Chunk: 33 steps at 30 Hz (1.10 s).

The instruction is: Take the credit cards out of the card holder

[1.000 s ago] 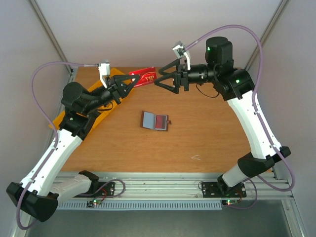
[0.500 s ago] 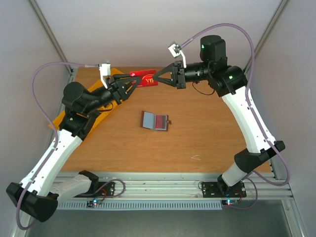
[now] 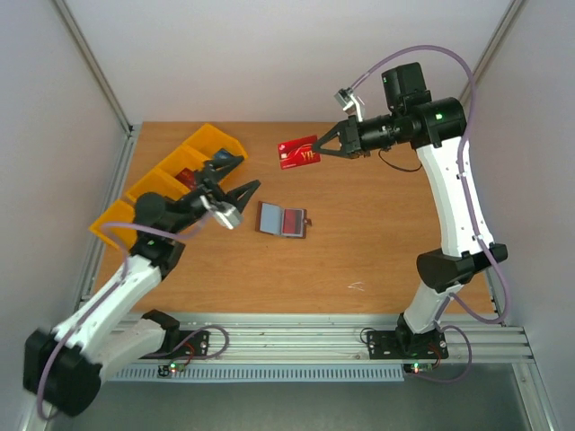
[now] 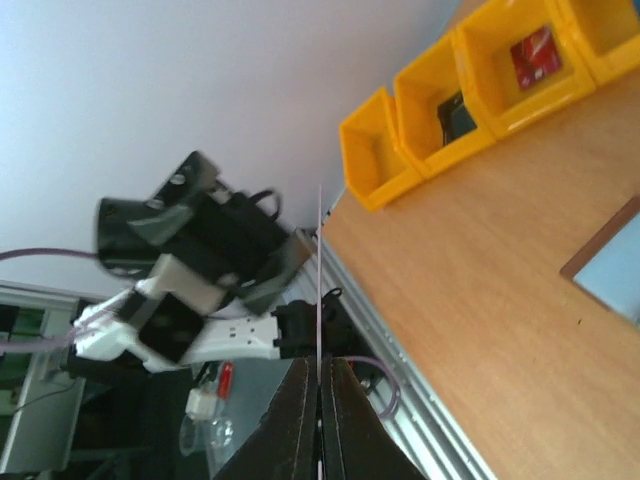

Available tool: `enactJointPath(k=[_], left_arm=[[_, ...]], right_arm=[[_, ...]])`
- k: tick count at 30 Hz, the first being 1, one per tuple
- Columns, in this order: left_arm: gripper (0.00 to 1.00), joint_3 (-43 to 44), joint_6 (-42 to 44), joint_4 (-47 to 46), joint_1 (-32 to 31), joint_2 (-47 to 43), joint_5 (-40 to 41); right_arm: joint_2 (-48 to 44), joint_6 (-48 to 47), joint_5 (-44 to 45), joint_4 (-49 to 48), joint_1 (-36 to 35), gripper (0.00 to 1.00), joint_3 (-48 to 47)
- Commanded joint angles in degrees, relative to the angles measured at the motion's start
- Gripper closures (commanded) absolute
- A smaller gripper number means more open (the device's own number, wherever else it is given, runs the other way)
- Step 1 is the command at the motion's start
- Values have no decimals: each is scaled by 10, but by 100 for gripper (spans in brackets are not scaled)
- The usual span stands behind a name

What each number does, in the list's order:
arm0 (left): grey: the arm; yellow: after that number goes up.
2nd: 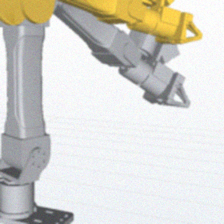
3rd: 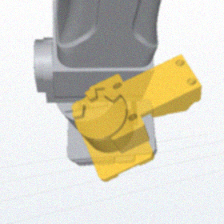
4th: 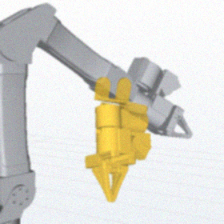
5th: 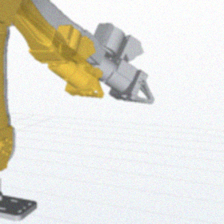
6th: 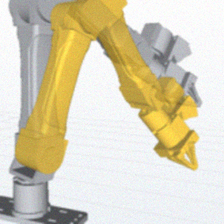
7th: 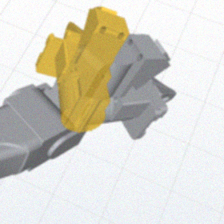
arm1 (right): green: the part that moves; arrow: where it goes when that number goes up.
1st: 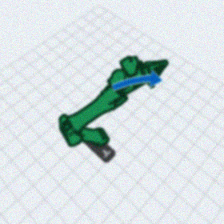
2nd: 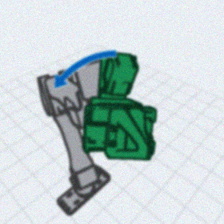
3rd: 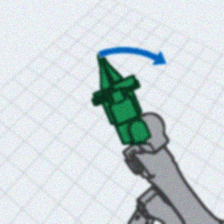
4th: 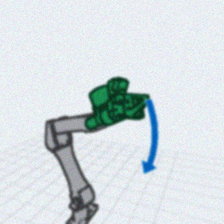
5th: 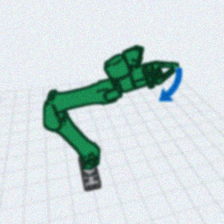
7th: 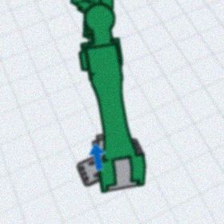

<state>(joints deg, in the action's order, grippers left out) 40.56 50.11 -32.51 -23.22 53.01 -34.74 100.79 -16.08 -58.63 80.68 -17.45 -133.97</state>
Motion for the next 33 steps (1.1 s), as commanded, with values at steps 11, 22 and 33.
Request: enactJointPath(k=[11, 22, 33], left_arm=[[46, 14, 509, -285, -3, 136, -146], [71, 0, 530, -267, -8, 136, -198], [100, -42, 459, -118, -28, 72, -26]], right_arm=[[26, 10, -1, 38, -81, 99, 13], [32, 32, -14, 1, -87, 99, 10], [28, 17, 114, 40, -46, 35, -1]])
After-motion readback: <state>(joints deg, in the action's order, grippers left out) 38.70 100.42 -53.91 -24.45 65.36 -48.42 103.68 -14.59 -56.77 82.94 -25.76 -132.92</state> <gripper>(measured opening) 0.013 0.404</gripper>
